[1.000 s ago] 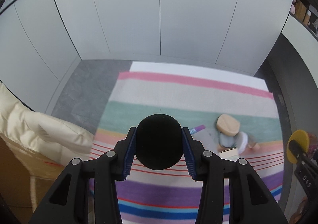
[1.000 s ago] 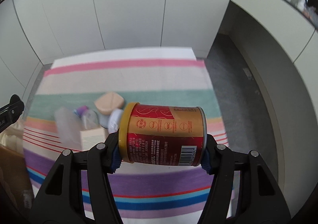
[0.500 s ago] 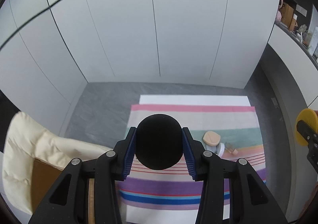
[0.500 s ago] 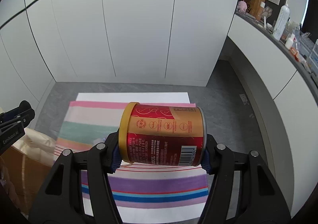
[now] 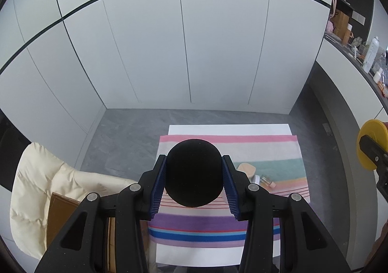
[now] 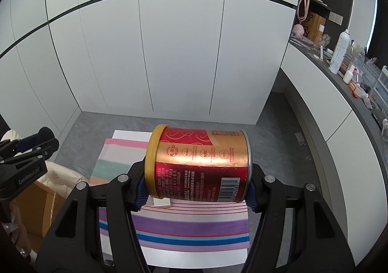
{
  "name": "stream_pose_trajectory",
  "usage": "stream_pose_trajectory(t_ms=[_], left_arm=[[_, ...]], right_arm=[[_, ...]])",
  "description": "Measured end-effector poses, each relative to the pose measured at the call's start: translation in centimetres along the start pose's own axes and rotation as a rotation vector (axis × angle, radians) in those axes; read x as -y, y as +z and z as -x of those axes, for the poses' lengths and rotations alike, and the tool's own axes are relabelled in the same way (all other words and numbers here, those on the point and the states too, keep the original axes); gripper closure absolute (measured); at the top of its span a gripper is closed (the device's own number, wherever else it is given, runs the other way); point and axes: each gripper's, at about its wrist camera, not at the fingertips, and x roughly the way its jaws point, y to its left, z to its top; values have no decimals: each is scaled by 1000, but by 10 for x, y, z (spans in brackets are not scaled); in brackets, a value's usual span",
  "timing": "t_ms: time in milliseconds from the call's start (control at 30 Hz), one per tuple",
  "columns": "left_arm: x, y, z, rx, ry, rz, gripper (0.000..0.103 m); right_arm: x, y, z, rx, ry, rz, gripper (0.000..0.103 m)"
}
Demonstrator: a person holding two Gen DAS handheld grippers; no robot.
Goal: Organize objects
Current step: 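Lift both held items and carry them toward the cardboard box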
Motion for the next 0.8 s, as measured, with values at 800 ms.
stream_pose_trajectory(t_ms=[800], left_arm=[[7, -72, 75, 47, -12, -57, 58]], right_arm=[[30, -67, 51, -19, -36, -25, 39]])
